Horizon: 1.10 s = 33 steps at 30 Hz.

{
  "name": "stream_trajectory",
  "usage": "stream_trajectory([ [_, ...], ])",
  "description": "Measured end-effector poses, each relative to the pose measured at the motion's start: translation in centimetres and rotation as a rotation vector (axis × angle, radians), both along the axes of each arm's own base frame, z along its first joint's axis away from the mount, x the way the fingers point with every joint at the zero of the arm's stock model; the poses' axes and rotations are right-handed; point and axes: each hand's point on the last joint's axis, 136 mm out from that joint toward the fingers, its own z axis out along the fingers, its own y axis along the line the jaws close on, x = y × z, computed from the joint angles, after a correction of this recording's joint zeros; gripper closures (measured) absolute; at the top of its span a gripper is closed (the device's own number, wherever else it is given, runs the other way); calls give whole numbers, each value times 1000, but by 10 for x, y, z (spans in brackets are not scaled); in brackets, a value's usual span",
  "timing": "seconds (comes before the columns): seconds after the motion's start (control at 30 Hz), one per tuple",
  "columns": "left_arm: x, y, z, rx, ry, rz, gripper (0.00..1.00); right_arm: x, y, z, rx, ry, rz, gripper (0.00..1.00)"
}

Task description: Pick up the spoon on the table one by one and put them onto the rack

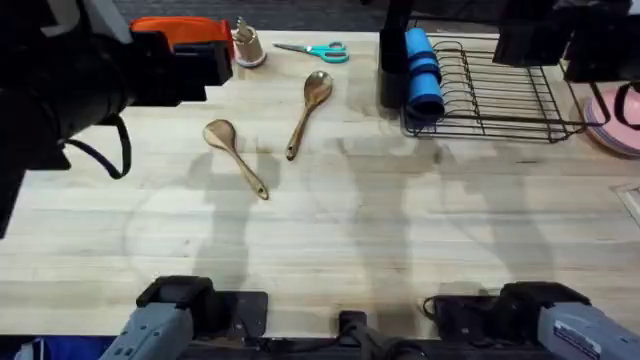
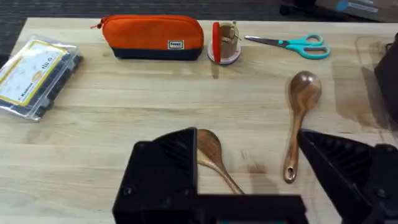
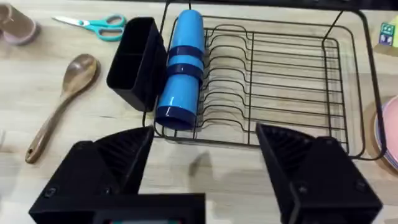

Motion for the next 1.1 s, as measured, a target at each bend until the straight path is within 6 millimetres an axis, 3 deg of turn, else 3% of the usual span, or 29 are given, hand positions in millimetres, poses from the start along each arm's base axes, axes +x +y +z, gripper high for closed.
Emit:
stream_trajectory([
  [0.47, -3, 1, -5, -4, 25, 7, 7, 0, 0, -2, 0, 8, 0, 4],
  [0.63, -2, 2, -10, -121, 38, 90, 7, 0, 0, -2, 0, 8, 0, 4],
  [0.83, -3, 9, -30, -300, 104, 270, 7, -3, 0, -4, 0, 22, 0, 4],
  [1.1, -2, 10, -62, -322, 232, 328, 7, -4, 0, -6, 0, 29, 0, 4],
])
